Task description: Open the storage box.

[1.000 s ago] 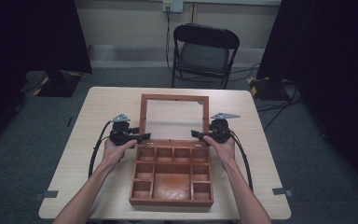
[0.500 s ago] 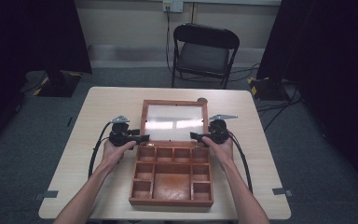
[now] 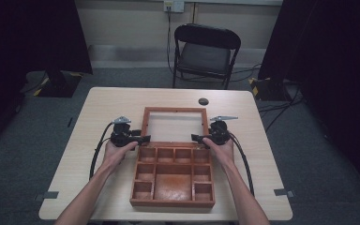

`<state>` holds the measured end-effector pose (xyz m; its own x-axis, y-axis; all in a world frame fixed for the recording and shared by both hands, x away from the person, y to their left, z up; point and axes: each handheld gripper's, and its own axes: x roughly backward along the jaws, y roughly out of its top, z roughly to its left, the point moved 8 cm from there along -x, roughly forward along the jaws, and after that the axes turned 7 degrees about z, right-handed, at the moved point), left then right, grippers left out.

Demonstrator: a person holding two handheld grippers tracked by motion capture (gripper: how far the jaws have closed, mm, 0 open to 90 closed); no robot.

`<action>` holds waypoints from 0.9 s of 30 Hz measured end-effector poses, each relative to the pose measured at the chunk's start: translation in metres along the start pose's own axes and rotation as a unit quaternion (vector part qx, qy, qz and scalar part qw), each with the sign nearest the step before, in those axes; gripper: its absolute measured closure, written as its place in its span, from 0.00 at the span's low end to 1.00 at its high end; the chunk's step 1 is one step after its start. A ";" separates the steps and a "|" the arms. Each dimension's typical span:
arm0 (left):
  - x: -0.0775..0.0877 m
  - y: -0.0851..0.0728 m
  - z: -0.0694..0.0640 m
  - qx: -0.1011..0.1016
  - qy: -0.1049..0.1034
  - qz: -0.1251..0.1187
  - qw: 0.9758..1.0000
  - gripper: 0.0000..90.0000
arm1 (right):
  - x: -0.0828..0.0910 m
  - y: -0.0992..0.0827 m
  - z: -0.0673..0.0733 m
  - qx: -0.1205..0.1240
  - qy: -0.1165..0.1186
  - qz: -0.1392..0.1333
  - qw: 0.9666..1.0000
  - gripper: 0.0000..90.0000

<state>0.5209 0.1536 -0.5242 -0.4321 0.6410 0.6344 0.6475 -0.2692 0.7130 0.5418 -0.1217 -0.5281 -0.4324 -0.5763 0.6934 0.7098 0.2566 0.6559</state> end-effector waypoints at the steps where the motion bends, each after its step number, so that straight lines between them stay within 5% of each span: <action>1: 0.000 -0.001 0.000 -0.002 -0.004 0.004 1.000 0.38 | -0.001 -0.002 -0.001 -0.008 0.008 0.003 1.000 0.07; 4: 0.000 -0.002 0.000 0.002 -0.005 0.003 1.000 0.38 | -0.004 -0.005 -0.003 -0.025 0.024 0.004 0.999 0.07; 15: 0.004 0.000 -0.004 -0.003 -0.011 -0.001 1.000 0.36 | -0.004 -0.006 -0.004 -0.030 0.022 0.010 0.999 0.08; 18: 0.007 0.002 -0.005 -0.004 -0.007 -0.006 1.000 0.35 | 0.001 -0.004 -0.007 -0.026 0.008 0.002 1.000 0.16; 27: 0.021 0.005 -0.007 -0.014 0.004 -0.009 1.000 0.26 | 0.025 0.002 0.000 0.000 0.003 -0.014 1.000 0.16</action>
<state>0.5109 0.1607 -0.5055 -0.4484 0.6404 0.6236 0.6217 -0.2778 0.7323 0.5322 -0.1355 -0.5094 -0.4490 -0.5884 0.6724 0.6970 0.2402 0.6757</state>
